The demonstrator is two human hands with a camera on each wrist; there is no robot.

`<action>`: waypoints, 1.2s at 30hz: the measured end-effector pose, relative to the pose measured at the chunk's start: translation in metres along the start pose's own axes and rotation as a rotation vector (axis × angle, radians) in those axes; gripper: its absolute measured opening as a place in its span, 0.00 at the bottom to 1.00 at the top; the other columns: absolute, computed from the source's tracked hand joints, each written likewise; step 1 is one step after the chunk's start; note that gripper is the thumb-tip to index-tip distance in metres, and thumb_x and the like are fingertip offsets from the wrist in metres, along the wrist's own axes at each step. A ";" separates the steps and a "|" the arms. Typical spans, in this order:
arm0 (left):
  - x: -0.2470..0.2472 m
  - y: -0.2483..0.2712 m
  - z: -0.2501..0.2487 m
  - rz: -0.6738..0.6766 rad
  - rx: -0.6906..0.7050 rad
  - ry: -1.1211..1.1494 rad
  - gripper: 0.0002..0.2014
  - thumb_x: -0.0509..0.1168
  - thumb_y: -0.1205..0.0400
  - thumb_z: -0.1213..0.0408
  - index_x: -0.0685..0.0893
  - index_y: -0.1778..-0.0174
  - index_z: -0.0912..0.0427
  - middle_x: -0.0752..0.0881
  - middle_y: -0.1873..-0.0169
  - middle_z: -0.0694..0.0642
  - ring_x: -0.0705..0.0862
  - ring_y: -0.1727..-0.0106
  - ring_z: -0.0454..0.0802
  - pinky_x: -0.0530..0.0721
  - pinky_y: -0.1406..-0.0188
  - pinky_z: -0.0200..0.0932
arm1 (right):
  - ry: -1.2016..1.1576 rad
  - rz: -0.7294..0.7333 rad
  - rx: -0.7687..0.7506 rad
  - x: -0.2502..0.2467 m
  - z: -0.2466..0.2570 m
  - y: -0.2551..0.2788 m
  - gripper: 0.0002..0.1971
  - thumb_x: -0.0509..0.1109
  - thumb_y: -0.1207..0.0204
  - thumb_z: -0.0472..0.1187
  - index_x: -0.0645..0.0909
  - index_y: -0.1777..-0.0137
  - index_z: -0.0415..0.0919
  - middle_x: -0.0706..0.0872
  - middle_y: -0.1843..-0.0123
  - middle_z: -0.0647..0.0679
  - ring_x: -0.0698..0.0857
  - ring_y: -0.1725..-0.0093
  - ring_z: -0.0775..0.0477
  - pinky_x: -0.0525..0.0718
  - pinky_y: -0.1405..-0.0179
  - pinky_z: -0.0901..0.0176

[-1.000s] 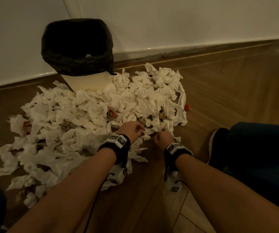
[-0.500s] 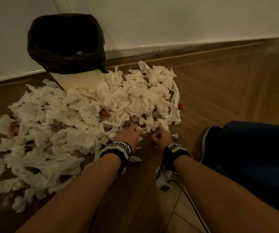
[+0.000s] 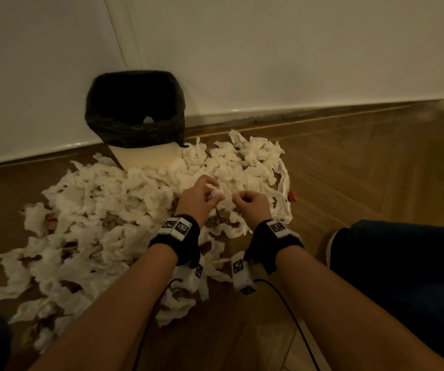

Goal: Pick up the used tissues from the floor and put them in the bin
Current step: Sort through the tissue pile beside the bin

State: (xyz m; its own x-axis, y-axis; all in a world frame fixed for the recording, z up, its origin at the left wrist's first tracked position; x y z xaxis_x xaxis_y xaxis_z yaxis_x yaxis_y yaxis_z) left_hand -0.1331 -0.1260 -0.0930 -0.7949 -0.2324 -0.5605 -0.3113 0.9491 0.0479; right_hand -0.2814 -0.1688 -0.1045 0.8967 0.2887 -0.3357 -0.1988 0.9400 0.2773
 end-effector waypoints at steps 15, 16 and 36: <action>-0.212 -0.053 -0.023 -0.638 0.070 0.101 0.05 0.71 0.24 0.59 0.82 0.56 0.49 0.86 0.54 0.55 0.87 0.58 0.50 0.85 0.56 0.41 | 0.267 0.042 -0.478 0.081 0.232 -0.050 0.08 0.71 0.26 0.42 0.87 0.63 0.38 0.89 0.64 0.45 0.85 0.62 0.49 0.85 0.57 0.56; -0.215 -0.057 -0.022 -0.622 0.062 0.091 0.05 0.70 0.23 0.58 0.83 0.53 0.50 0.86 0.54 0.55 0.87 0.57 0.50 0.86 0.54 0.43 | 0.345 0.044 -0.469 0.088 0.234 -0.055 0.10 0.71 0.26 0.42 0.87 0.61 0.35 0.90 0.61 0.42 0.86 0.60 0.46 0.86 0.56 0.54; -0.175 -0.035 0.010 -0.472 0.092 0.007 0.14 0.57 0.18 0.69 0.85 0.43 0.52 0.86 0.51 0.53 0.82 0.53 0.45 0.78 0.51 0.36 | 0.902 0.086 -0.413 0.104 0.203 -0.083 0.32 0.59 0.25 0.34 0.62 0.21 0.52 0.74 0.30 0.41 0.68 0.30 0.35 0.72 0.33 0.45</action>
State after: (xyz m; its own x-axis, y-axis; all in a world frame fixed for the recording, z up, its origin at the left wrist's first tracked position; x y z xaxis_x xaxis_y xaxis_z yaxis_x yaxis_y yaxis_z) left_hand 0.0226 -0.1166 -0.0051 -0.5818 -0.6433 -0.4977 -0.5919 0.7546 -0.2834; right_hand -0.0919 -0.2536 0.0200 0.2708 0.2279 -0.9353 -0.5245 0.8496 0.0551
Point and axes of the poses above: each hand's wrist, its own y-axis away from the middle knuckle, its own x-axis out of the palm, z = x × y, the point moved 5 cm from there along -y, towards the middle knuckle
